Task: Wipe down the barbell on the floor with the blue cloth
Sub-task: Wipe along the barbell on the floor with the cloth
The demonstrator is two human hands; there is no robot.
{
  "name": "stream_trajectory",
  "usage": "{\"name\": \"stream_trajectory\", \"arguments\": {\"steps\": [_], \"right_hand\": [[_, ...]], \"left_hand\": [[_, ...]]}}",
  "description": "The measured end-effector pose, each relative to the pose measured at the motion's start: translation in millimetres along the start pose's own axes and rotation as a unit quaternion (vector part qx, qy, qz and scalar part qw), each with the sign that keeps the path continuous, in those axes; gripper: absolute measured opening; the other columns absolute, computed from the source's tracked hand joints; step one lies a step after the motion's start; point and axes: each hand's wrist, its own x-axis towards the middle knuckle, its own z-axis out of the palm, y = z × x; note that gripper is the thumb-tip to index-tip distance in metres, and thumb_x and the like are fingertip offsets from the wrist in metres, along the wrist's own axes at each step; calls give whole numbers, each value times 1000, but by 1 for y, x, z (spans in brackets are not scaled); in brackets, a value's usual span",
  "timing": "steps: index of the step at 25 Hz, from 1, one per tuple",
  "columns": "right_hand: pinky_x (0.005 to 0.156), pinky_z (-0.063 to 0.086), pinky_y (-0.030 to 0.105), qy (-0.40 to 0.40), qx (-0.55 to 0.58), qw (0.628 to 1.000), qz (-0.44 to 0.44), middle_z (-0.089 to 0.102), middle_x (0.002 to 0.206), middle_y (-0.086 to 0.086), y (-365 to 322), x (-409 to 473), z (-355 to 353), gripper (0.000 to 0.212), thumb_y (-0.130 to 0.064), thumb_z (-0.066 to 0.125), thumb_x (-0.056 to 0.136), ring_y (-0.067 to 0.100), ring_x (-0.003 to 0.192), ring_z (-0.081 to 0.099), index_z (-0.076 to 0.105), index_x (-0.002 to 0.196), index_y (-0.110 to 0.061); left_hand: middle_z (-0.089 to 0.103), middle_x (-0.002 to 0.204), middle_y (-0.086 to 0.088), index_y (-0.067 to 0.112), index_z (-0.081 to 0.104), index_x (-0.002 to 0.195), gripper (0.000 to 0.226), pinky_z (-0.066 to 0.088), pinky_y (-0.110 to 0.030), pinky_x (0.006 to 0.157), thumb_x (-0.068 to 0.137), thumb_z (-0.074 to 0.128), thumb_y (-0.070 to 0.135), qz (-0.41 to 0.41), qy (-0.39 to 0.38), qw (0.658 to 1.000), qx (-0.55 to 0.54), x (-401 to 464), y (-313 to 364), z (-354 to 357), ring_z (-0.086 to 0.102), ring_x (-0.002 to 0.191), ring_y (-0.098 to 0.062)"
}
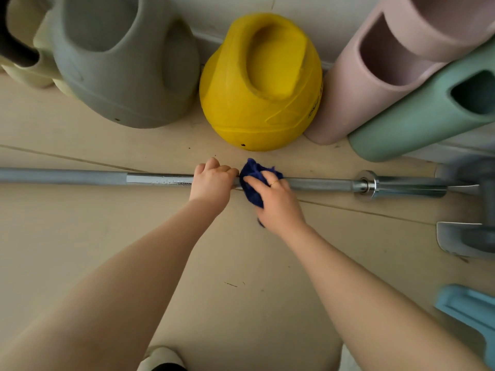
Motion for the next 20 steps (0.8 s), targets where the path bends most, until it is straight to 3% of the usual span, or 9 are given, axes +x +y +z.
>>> {"name": "stream_trajectory", "arguments": {"steps": [2,4,5,9,11,14,15,17,20], "right_hand": [[90,41,41,33,-35,994,95,44,137,8,25,1,-7,55,-10,57,81,35,113,44,45,132,-28],[92,40,42,71,2,971,230,44,137,10,25,4,-9,52,-7,55,82,35,113,43,47,130,-26],[92,40,42,71,23,971,229,44,137,10,13,7,-6,51,-6,55,82,35,113,43,49,129,-24],[90,43,41,10,38,999,36,46,134,9,-25,14,3,51,-7,54,83,35,111,44,49,130,-27],[90,41,41,3,-3,998,59,47,135,8,-1,19,-5,54,-7,52,83,36,111,44,47,131,-31],[93,38,42,44,-18,972,231,42,139,10,21,13,-14,55,-5,50,85,36,114,41,43,134,-28],[95,37,42,49,-23,967,249,40,141,10,15,13,-13,55,-4,50,86,36,116,39,41,135,-27],[97,35,41,35,-10,976,217,38,143,9,-9,12,-7,55,-6,51,87,35,118,38,41,136,-27],[98,36,40,14,-8,997,78,35,146,5,-41,3,8,58,-11,53,87,33,121,37,37,139,-30]], "left_hand": [[62,116,4,23,55,121,29,33,-34,90,94,48,13,-23,-63,997,-46,8,-4,-7,40,112,-26],[60,120,3,24,52,125,34,32,-34,91,95,45,11,-34,-68,996,-56,9,-2,-11,38,113,-27],[60,120,3,24,52,124,35,32,-34,90,94,45,8,-31,-64,996,-49,9,-1,-12,39,112,-26],[61,112,7,24,57,111,29,29,-38,91,90,49,6,-26,-82,996,-9,11,0,-16,36,111,-27],[61,111,6,28,57,116,36,26,-43,96,90,48,4,-31,-106,994,-5,18,-1,-19,33,113,-28],[61,104,1,28,57,118,40,24,-45,100,90,47,1,-40,-130,991,-15,25,0,-22,30,115,-29],[59,102,0,29,58,118,40,23,-45,100,91,47,2,-42,-136,990,-14,27,-1,-22,30,116,-29],[56,104,-4,32,57,118,38,22,-44,100,92,46,7,-45,-157,986,-19,31,-4,-25,29,118,-29],[50,122,-7,31,53,122,33,21,-43,103,94,47,17,-52,-163,984,-49,32,-6,-31,25,124,-29]]}}
